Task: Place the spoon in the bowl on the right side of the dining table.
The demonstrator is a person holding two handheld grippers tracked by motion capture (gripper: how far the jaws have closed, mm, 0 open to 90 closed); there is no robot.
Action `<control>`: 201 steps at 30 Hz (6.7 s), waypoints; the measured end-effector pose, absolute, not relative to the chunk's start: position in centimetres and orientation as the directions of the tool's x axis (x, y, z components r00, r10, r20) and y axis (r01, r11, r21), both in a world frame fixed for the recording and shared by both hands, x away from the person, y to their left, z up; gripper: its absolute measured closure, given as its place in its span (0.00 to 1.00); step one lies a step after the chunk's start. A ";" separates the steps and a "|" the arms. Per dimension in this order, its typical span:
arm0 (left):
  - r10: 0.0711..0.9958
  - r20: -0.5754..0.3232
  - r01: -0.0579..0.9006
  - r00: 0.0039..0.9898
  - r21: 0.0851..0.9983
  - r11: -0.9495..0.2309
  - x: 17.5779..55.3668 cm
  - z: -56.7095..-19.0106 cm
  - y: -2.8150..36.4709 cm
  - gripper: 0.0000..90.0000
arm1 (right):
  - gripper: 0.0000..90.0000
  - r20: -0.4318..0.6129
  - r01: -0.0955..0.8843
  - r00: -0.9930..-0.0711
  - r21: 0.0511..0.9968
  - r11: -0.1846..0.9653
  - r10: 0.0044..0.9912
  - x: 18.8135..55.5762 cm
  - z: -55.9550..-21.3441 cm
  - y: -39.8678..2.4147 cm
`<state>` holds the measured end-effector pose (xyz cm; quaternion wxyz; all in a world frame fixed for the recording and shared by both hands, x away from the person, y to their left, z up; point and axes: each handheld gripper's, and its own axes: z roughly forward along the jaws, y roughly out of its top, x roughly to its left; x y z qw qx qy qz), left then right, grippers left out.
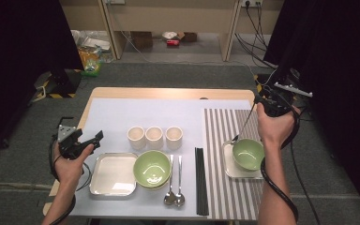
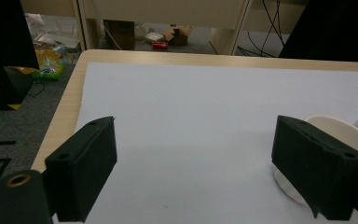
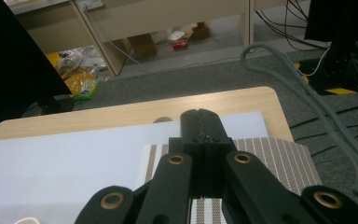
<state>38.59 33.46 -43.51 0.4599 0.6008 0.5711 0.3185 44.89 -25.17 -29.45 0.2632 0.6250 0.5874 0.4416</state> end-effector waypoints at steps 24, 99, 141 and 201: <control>0.979 -0.142 0.396 0.146 0.915 0.074 38.6 -43.6 33.3 0.15 | 1.00 0.224 0.499 -0.034 0.848 -0.177 0.974 44.5 -30.1 -27.2; 0.980 -0.135 0.401 0.148 0.914 0.065 38.8 -43.8 32.9 0.15 | 0.96 0.144 0.495 0.008 0.859 -0.129 0.990 34.3 -38.1 -34.0; 0.980 -0.130 0.404 0.151 0.913 0.059 38.8 -43.8 32.9 0.15 | 0.96 0.144 0.602 0.024 0.788 -0.130 0.989 38.5 -38.3 -35.2; 0.979 -0.135 0.402 0.154 0.913 0.062 38.9 -43.8 32.6 0.15 | 1.00 0.131 0.614 0.039 0.779 -0.127 0.991 33.8 -38.8 -35.1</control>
